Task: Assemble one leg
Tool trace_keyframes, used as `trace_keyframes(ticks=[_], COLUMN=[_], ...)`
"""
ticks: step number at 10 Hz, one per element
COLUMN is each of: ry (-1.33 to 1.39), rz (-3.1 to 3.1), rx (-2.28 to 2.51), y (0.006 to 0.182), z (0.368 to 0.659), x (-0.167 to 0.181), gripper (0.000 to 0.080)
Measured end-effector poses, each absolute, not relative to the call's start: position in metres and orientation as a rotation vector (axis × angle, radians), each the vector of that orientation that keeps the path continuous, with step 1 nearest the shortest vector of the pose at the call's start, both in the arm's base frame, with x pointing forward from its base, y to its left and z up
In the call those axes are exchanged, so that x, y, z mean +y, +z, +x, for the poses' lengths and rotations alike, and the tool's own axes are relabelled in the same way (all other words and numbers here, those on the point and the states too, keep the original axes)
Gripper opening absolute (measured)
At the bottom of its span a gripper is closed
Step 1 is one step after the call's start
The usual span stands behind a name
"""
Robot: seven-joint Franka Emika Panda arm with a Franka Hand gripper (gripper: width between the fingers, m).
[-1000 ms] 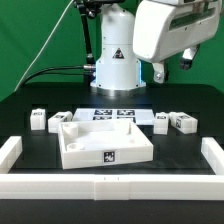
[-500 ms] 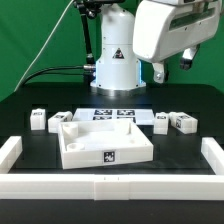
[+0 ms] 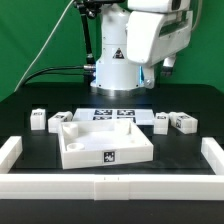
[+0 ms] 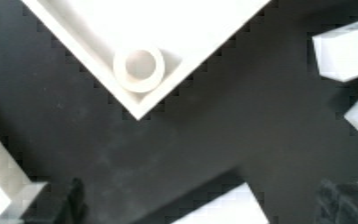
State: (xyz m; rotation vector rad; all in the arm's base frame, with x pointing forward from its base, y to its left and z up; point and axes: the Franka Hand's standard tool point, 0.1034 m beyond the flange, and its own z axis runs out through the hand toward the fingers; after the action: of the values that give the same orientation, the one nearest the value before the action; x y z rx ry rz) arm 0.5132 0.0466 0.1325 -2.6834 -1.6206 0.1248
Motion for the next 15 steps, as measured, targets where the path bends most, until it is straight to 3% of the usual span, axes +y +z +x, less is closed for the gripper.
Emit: trace_keyframes(ticks=[5,8,14,15], ry=[0.099,0.062,0.076,0.048], rz=[-2.611,-2.295,-2.246,-2.052], rx=[-1.734,-2.135,-2.203,-2.393], y=[0.124,0.094,0.092,0.086], z=[0.51,0.477,0.475,0.469], x=[0.036,0.01,0.002,-0.009], gripper=[0.065,0.065,0.065,0.065])
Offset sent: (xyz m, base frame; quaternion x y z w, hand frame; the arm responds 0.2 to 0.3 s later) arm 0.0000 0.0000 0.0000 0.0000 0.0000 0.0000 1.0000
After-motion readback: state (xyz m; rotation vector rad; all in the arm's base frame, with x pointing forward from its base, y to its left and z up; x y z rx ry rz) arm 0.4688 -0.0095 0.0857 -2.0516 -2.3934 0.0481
